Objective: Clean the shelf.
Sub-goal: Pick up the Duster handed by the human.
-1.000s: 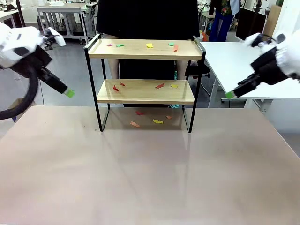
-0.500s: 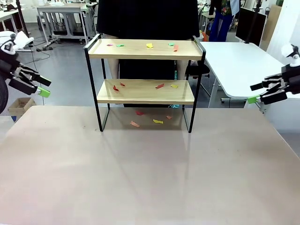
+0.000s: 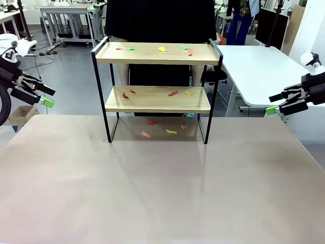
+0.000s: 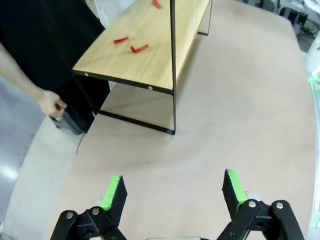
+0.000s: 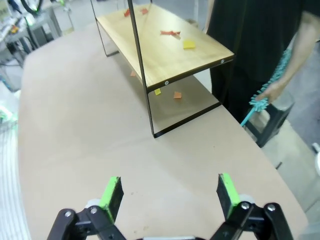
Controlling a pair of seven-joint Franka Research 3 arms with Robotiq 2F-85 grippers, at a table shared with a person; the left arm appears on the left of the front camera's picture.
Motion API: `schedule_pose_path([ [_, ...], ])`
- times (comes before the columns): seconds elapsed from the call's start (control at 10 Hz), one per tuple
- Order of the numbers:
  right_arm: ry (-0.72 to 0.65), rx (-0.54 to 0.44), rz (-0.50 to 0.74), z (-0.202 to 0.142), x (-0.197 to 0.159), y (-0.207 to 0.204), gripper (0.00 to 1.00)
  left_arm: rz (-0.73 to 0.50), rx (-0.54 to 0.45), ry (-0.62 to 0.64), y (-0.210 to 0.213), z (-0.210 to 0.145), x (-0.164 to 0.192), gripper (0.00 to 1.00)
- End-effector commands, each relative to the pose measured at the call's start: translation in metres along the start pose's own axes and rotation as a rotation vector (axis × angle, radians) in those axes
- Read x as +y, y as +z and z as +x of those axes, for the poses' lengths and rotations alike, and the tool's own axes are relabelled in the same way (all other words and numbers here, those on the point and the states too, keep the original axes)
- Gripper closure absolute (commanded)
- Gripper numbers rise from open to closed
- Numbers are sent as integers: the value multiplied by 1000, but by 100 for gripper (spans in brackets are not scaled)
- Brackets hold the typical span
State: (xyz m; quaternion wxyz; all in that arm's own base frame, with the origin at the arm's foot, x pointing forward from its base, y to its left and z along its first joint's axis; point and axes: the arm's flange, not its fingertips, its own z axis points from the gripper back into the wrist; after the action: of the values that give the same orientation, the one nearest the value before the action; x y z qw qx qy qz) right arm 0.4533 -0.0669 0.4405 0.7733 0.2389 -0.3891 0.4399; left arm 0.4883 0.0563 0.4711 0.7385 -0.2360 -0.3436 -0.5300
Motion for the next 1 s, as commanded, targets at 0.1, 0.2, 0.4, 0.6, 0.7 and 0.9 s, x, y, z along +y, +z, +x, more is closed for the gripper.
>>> schedule_pose_path([
  [0.1, 0, 0, 0, 0, 0, 0, 0, 0, 0, 0, 0, 0, 0, 0],
  [0.2, -6, -18, 11, -9, -23, -2, 0, -26, -65, 41, -1, -8, 19, 0],
  [0.4, 15, -119, 51, -26, -60, -2, 0, -76, -165, 91, 1, -25, 51, 0],
  [0.6, 21, -264, 88, -44, -91, -2, 0, -115, -272, 76, -5, -44, 79, 0],
  [0.7, 6, -318, 61, -52, -106, -6, 0, -117, -327, 48, -7, -53, 91, 0],
  [0.9, -34, -403, 63, -69, -134, -15, 0, -105, -449, -6, -12, -75, 113, 0],
])
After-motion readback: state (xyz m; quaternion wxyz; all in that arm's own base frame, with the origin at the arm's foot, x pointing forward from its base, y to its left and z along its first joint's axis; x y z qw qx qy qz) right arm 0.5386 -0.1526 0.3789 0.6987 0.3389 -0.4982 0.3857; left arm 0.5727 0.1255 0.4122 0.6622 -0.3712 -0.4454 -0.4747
